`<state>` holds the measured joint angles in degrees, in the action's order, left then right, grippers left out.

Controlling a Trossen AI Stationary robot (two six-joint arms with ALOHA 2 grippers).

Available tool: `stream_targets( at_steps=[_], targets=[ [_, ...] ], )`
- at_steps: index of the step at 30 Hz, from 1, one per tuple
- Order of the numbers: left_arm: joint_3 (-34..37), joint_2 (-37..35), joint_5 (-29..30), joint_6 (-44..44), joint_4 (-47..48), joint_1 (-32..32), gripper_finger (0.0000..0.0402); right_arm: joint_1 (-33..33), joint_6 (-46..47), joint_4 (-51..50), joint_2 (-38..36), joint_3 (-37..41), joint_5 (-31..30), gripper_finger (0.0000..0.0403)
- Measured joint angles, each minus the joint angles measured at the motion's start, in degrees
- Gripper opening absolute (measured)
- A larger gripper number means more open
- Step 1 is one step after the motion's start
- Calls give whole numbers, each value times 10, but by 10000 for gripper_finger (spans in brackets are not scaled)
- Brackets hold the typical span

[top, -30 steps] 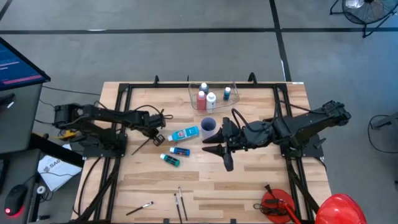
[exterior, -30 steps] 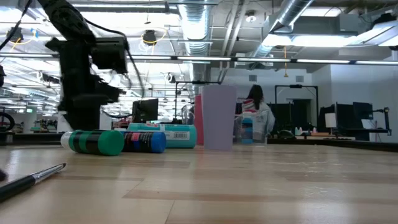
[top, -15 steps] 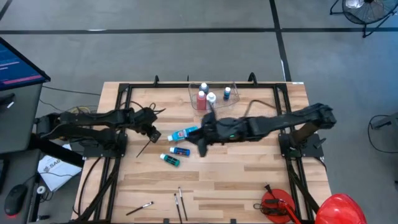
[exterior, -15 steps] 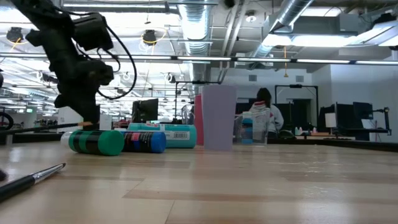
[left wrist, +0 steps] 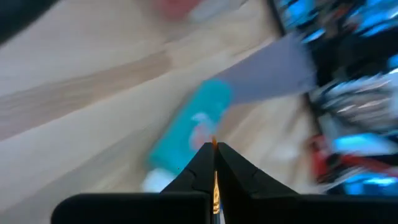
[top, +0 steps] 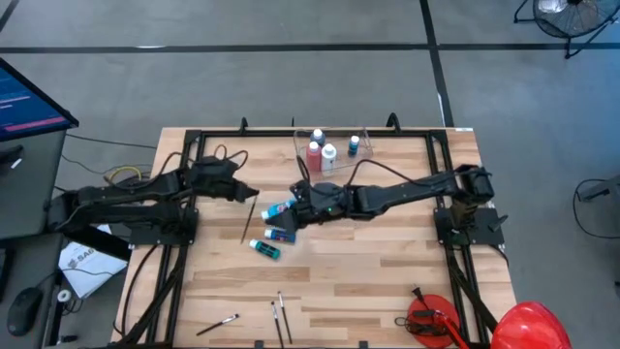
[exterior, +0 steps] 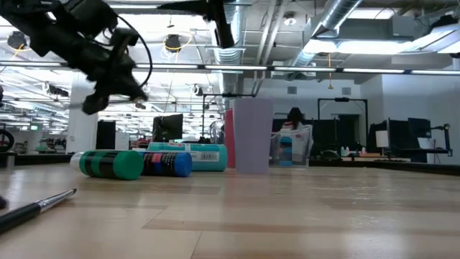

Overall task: Pick & Place Paint Supplies
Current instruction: Put the black paint brush into the violet cup

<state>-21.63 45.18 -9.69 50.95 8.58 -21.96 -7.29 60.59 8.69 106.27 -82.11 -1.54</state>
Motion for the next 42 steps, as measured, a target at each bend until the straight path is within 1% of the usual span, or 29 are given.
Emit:
stream_targets(
  at_steps=[5, 8, 11, 18, 23, 30, 34, 42],
  targets=[
    [0, 0, -40, 114, -126, -11, 0, 15, 13, 6, 0, 0, -2, 123],
    [0, 0, -42, 174, -217, -11, 0, 21, 21, 9, 0, 0, -2, 123],
    [0, 1, -42, 205, -273, -11, 0, 27, 25, 12, 0, 0, -1, 123],
    [0, 1, -62, 231, -319, -8, 0, 26, 25, 17, -1, 0, 1, 123],
    [-1, 1, -64, 248, -365, 10, 0, 30, 29, 17, -1, 0, 0, 123],
    [-1, 1, -64, 246, -372, 60, 0, 41, 40, 40, -1, 0, 0, 123],
    [-1, 1, -54, 245, -375, 83, 0, 44, 40, 44, -1, 0, 0, 123],
    [-1, 1, -45, 244, -388, 101, 0, 51, 40, 68, -1, 0, -2, 123]
  ],
)
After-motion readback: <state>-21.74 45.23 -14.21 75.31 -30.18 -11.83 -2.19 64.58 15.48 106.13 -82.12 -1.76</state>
